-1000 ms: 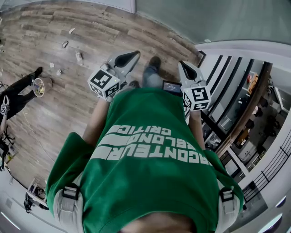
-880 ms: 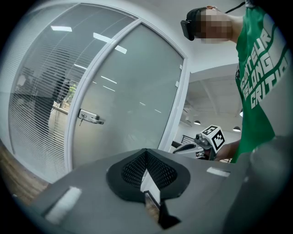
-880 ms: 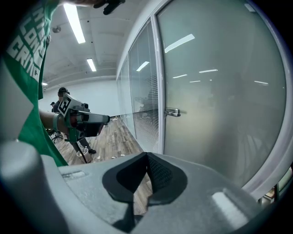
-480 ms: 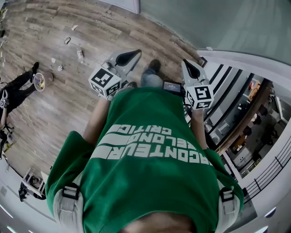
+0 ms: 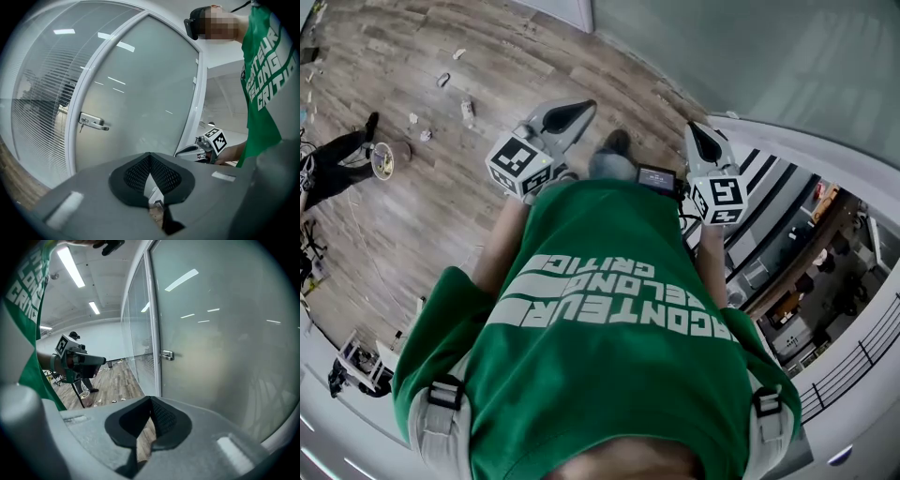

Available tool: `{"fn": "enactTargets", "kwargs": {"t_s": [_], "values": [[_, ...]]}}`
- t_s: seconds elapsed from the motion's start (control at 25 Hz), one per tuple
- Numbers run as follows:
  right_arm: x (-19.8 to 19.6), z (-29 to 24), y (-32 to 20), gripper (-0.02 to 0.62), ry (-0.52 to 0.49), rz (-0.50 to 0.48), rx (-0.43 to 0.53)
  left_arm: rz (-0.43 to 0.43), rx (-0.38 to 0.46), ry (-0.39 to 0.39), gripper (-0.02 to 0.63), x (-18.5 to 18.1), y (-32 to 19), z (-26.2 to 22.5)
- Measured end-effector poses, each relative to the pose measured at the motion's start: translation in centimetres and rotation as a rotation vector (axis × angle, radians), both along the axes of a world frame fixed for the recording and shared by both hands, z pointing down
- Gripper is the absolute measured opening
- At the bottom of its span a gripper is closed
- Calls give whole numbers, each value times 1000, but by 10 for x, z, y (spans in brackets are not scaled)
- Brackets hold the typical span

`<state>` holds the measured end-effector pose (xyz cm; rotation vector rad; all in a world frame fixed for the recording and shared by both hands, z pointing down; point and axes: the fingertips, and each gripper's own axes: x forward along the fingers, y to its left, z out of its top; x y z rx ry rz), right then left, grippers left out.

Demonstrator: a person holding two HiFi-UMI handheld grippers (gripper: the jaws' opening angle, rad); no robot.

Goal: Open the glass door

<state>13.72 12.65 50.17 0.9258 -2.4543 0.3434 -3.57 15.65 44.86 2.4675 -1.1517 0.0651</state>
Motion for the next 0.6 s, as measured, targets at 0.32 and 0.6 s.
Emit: {"fn": "enactTargets", "kwargs": {"t_s": [0.32, 0.6], "values": [[6, 5, -38, -8, -8, -52, -3, -40, -6, -4, 15, 15, -26, 4], [3, 6, -52, -8, -2, -107, 16, -97, -2, -1, 15, 14, -27, 7]]}}
